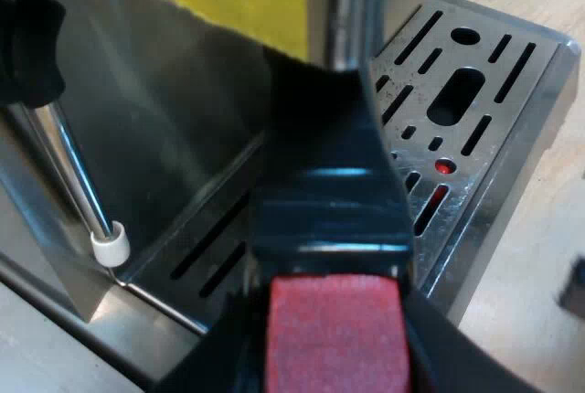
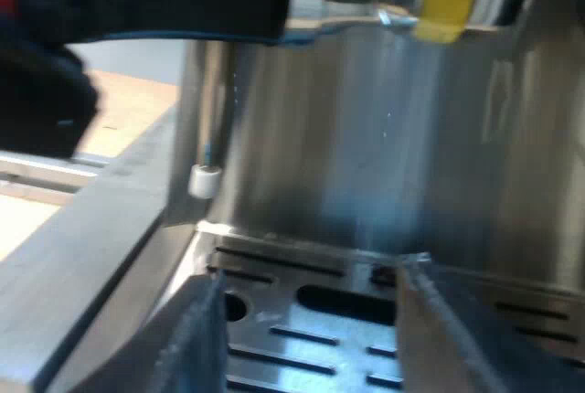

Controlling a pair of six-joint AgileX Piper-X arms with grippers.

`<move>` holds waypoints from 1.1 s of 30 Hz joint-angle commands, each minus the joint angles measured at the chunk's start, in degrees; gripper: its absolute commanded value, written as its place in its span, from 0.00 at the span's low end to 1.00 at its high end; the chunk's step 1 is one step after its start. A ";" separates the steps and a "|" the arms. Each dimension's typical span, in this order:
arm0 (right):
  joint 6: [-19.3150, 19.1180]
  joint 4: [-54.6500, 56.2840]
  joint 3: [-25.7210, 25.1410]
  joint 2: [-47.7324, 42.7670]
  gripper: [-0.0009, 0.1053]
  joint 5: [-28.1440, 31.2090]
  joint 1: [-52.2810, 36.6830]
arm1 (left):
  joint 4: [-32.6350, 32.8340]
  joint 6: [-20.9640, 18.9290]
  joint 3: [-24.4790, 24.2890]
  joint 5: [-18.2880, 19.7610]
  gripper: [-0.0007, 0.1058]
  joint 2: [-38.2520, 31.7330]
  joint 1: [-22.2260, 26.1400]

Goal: Put the handle in the coffee machine

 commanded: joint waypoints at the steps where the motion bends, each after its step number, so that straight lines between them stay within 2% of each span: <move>1: 4.34 -0.27 -0.39 -0.39 0.34 -0.70 -4.07 | -8.92 -3.16 -5.26 4.64 0.01 -1.47 -0.19; 4: 5.10 -0.27 -0.39 -0.39 0.34 -2.59 -5.01 | -8.75 -3.16 -6.01 4.64 0.01 -1.47 -0.19; 6: 6.24 -0.27 -0.39 -0.39 0.34 -15.54 -8.35 | -8.76 -3.16 -6.27 4.64 0.01 -1.47 -0.19; 7: 7.62 -0.27 -0.39 -0.39 0.34 -17.49 -9.32 | -8.61 -3.16 -6.24 4.64 0.01 -1.47 -0.19; 10: 10.39 -0.27 -0.39 -0.39 0.34 -17.84 -11.33 | -7.54 -3.16 -6.24 5.03 0.01 -1.47 -0.19; 14: 10.46 -0.27 -0.39 -0.39 0.34 -19.09 -13.89 | -6.83 -3.16 -6.24 5.89 0.01 -1.47 -0.19; 17: 10.46 -0.27 -0.39 -0.39 0.34 -22.27 -15.10 | -6.83 -3.16 -6.24 5.87 0.01 -1.47 -0.19; 23: 10.46 -1.23 -0.52 -0.39 0.30 -21.71 -15.95 | -6.83 -3.16 -6.24 5.87 0.01 -1.47 -0.19; 29: 9.88 -3.37 -3.01 2.02 0.31 -21.71 -15.95 | -6.83 -3.16 -6.24 5.87 0.01 -1.47 -0.19; 33: 5.88 -8.14 -6.08 5.73 0.39 -19.04 -15.95 | -6.69 -3.16 -6.24 5.87 0.01 -1.47 -0.19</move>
